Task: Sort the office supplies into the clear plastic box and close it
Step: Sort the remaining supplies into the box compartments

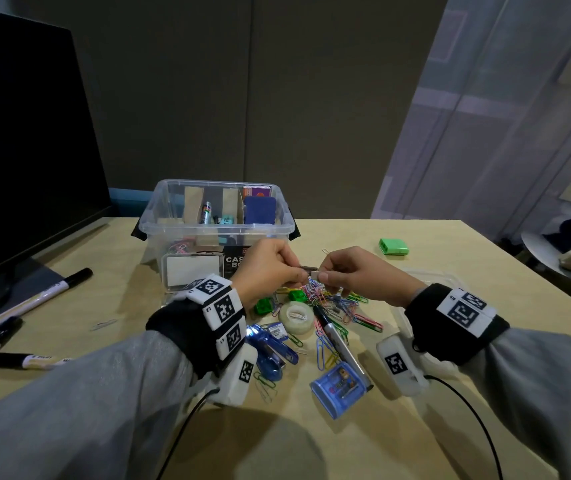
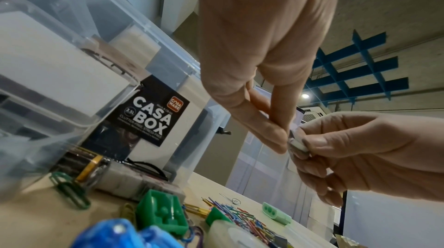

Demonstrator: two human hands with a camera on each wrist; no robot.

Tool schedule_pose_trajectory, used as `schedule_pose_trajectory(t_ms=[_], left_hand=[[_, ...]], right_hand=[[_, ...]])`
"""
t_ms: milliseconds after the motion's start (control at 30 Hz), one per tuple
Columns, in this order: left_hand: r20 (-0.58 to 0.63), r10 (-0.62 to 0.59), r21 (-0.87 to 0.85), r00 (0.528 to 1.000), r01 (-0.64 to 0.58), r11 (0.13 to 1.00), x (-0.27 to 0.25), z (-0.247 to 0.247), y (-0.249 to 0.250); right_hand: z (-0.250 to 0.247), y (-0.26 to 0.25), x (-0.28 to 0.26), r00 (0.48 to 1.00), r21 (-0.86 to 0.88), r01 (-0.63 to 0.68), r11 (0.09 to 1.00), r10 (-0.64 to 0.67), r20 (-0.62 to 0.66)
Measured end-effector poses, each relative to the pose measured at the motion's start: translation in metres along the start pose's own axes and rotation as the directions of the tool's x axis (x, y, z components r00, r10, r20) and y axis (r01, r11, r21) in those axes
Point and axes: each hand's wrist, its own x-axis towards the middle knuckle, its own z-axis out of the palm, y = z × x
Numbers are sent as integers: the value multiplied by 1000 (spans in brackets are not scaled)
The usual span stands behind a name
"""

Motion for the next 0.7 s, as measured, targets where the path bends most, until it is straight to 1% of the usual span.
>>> schedule_pose_trajectory(t_ms=[100, 233, 367, 500, 600, 700], left_hand=[[6, -14, -63, 1000, 14, 998, -1, 1, 1], [40, -48, -145, 998, 54, 988, -1, 1, 3], [85, -74, -147, 994, 86, 985, -2, 2, 5], [110, -76, -230, 991, 100, 968, -6, 6, 10], [115, -86, -289, 990, 116, 950, -6, 11, 12], [110, -90, -322, 990, 122, 939, -6, 15, 14]], right_hand=[[1, 0, 0, 1000, -12, -3, 1000, 3, 1], [2, 1, 1, 999, 28, -10, 1000, 11, -42], [3, 1, -1, 994, 73, -14, 997, 22, -108], [4, 2, 0, 981, 204, -13, 979, 52, -187], [4, 3, -1, 973, 315, -10, 949, 81, -214], [5, 2, -2, 968, 358, -1, 934, 91, -235]])
